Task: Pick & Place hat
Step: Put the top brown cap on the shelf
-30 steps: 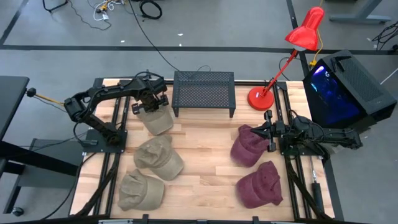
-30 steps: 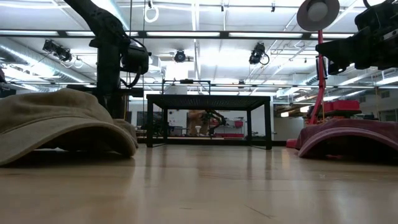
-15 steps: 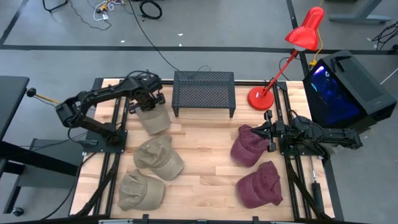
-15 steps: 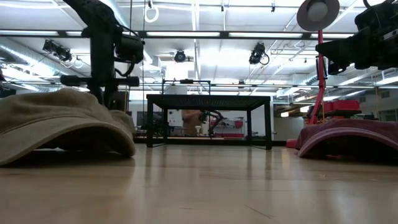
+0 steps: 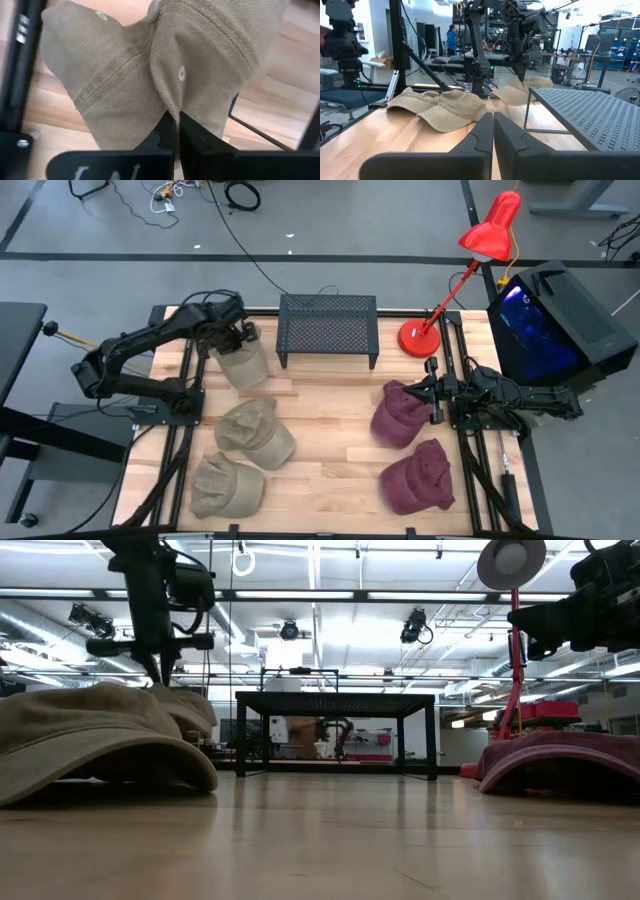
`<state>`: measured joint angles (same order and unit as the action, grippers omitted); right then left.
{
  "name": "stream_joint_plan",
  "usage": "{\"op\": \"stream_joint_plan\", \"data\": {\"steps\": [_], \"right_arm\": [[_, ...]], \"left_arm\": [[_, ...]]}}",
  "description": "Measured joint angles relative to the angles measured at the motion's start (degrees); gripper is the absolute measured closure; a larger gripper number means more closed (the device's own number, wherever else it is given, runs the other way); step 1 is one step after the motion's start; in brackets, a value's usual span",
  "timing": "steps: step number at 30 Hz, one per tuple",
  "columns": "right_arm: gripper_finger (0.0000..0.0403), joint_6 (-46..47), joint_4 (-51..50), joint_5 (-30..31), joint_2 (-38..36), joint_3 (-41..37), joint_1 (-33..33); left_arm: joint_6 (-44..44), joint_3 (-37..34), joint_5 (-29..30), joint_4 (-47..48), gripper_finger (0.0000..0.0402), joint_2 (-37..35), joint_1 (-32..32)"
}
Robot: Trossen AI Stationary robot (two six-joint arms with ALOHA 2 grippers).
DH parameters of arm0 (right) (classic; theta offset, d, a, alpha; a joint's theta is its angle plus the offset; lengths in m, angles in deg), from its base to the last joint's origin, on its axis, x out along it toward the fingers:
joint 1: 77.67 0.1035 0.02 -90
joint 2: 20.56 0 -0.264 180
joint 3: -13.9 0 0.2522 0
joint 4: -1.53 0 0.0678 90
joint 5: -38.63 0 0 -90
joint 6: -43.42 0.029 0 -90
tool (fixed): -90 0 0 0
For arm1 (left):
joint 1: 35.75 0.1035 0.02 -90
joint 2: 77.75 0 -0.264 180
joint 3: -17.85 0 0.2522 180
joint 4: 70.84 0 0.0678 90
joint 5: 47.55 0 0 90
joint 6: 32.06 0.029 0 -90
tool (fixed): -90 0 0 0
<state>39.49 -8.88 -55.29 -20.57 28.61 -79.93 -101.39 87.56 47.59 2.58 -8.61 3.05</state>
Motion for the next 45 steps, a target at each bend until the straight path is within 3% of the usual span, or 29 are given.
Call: {"op": "stream_joint_plan", "data": {"steps": [6, 21, 39, 45], "right_arm": [[0.0387, 0.00, 0.00, 0.00, 0.00, -0.01, 0.00], [0.0387, 0.00, 0.00, 0.00, 0.00, -0.02, 0.00], [0.0387, -0.01, 0.00, 0.00, 0.00, -0.01, 0.00], [0.0387, 0.00, 0.00, 0.00, 0.00, -0.02, 0.00]], "left_arm": [[5.24, 7.69, 3.23, 5.39, 0.0397, -0.28, 1.72], [13.77, 20.86, 3.41, 5.26, 0.0397, 0.40, 3.35], [24.59, 39.17, 1.28, 3.77, 0.0397, 14.65, 1.97], [26.37, 41.52, 0.94, -0.16, 0.0398, 19.05, -0.56]]}}
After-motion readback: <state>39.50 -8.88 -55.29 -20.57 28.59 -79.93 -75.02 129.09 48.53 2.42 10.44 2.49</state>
